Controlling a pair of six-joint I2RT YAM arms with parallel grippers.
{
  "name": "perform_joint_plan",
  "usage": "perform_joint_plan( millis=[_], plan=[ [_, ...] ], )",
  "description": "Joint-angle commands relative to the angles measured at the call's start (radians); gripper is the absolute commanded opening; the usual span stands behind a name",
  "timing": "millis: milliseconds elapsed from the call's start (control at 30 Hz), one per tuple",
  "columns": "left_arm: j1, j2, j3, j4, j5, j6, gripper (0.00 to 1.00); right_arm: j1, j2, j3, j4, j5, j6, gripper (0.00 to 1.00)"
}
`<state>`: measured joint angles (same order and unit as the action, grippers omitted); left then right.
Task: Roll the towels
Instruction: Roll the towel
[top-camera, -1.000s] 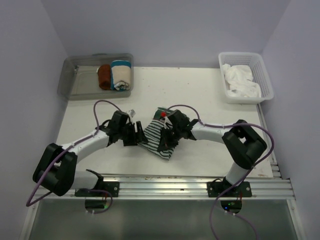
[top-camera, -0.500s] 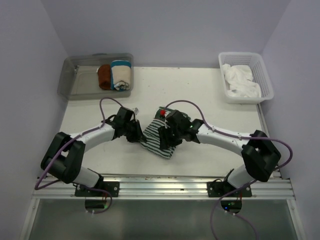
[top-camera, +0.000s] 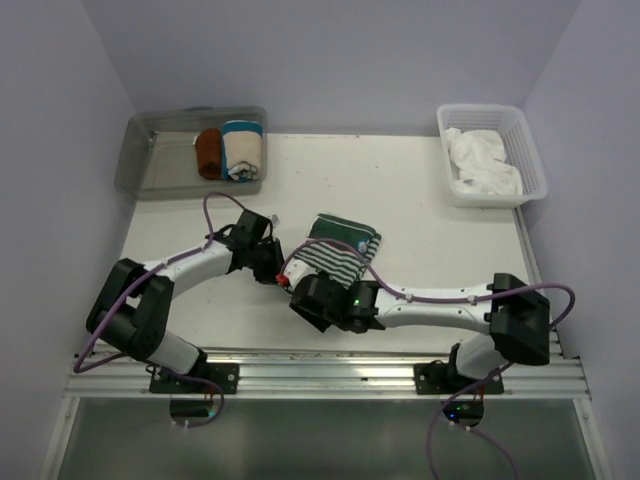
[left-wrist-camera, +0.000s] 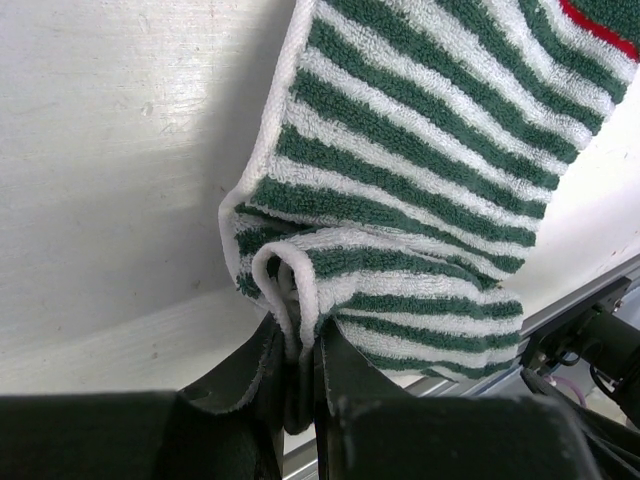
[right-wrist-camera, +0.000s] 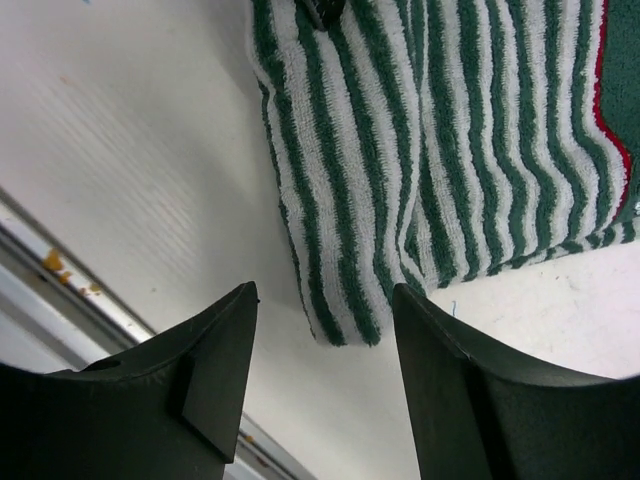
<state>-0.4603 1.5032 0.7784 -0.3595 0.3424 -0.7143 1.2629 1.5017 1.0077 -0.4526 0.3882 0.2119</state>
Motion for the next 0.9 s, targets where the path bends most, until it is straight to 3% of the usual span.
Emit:
perform_joint_plan(
  millis=[0,200,300,333,433,467,633,667,767,867],
  plan=[
    [0.000,0.005,0.035,-0.021,0.026,0.013,0.02,0.041,0.075,0.035,0.037,0.158,-0.066,0.61],
    [0.000,0.005,0.036,-0.016,0.046,0.010,0.02,0.069,0.169,0.029,0.094,0.248,-0.083,0.60],
    [0.000,0.003,0.039,-0.018,0.049,0.010,0.03,0.070,0.192,0.016,0.124,0.255,-0.072,0.46],
    [0.002,0.000,0.039,-0.021,0.049,0.010,0.04,0.069,0.193,0.015,0.123,0.255,-0.068,0.26],
    [0.003,-0.020,0.041,-0.030,0.043,0.012,0.19,0.066,0.167,0.003,0.123,0.224,-0.051,0.00],
    [0.002,-0.029,0.041,-0.032,0.035,0.012,0.31,0.061,0.146,-0.006,0.124,0.210,-0.046,0.00],
    [0.003,-0.080,0.074,-0.079,-0.005,0.033,0.60,-0.040,0.049,-0.050,0.150,-0.057,-0.005,0.00],
    [0.005,-0.086,0.079,-0.084,-0.017,0.039,0.70,-0.060,0.037,-0.058,0.153,-0.098,0.004,0.00],
    [0.005,-0.109,0.096,-0.107,-0.036,0.042,0.84,-0.134,0.006,-0.064,0.161,-0.254,0.032,0.00],
    [0.006,-0.136,0.093,-0.111,-0.037,0.038,0.87,-0.197,0.000,-0.061,0.166,-0.385,0.063,0.00]
  ],
)
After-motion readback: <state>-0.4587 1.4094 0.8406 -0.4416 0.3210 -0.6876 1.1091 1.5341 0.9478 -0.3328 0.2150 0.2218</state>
